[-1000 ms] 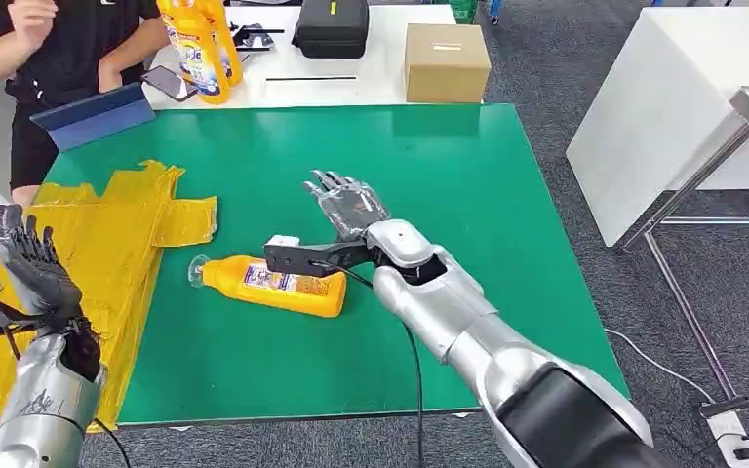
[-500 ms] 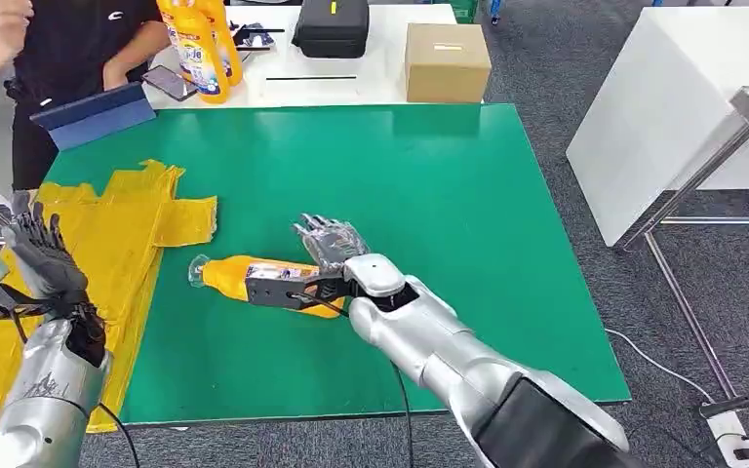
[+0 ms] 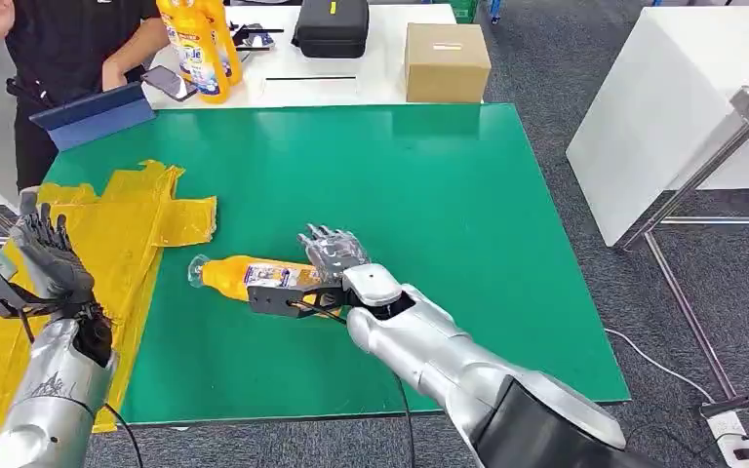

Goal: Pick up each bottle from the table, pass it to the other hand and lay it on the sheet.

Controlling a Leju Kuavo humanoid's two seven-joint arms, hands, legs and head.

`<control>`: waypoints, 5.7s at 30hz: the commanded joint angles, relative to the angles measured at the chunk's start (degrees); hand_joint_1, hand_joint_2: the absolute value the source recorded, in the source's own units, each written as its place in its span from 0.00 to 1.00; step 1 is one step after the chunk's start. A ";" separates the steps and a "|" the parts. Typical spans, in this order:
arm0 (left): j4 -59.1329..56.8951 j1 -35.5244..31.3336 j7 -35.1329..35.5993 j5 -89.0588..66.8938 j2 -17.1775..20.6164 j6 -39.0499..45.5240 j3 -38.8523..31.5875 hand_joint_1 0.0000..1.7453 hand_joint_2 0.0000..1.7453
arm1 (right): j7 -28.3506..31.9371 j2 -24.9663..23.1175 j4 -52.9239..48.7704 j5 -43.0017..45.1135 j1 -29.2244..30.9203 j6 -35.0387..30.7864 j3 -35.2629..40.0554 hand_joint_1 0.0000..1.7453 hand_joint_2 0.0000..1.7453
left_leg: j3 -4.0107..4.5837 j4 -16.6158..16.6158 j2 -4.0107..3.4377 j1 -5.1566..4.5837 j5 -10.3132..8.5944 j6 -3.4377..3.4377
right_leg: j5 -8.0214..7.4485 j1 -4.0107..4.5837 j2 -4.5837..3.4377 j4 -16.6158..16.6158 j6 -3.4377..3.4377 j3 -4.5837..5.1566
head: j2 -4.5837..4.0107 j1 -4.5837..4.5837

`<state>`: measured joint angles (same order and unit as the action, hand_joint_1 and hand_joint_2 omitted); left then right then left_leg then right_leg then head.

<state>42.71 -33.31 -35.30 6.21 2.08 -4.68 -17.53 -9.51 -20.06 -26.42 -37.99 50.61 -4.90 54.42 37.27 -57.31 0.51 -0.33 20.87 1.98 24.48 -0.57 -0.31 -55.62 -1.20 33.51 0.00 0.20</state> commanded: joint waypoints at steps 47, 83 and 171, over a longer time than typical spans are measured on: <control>-2.91 -0.29 -3.40 1.87 0.51 -0.87 -0.01 0.00 0.00 | -3.54 0.06 9.80 9.19 2.07 5.62 14.08 0.81 1.00 | -0.19 -0.01 0.05 0.00 0.09 -0.14 | 0.11 0.00 0.10 -0.01 0.06 -0.20 | 0.00 0.00; -2.61 2.43 -4.70 6.15 3.66 -2.45 -3.36 0.00 0.00 | -5.33 4.99 14.09 -1.58 2.25 9.38 15.65 0.00 1.00 | -0.31 0.06 -0.07 -0.04 0.08 -0.15 | 0.06 -0.02 -0.05 0.06 0.06 -0.31 | 0.00 0.00; 5.03 1.01 0.84 -1.90 -4.05 0.87 -3.88 0.00 0.00 | -12.96 0.06 -4.92 15.92 5.40 -2.82 20.63 0.00 0.00 | 0.01 -0.03 -0.11 0.32 0.02 -0.44 | 0.12 0.01 -0.03 -0.14 0.15 -0.04 | 0.00 0.00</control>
<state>43.96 -32.69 -34.99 5.44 0.02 -4.04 -18.25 -21.66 -20.79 -30.27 -24.02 54.64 -8.96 66.91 37.55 -57.31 0.39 -0.01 20.75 1.65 24.45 -0.56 -0.42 -55.77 -1.09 33.78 0.00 0.20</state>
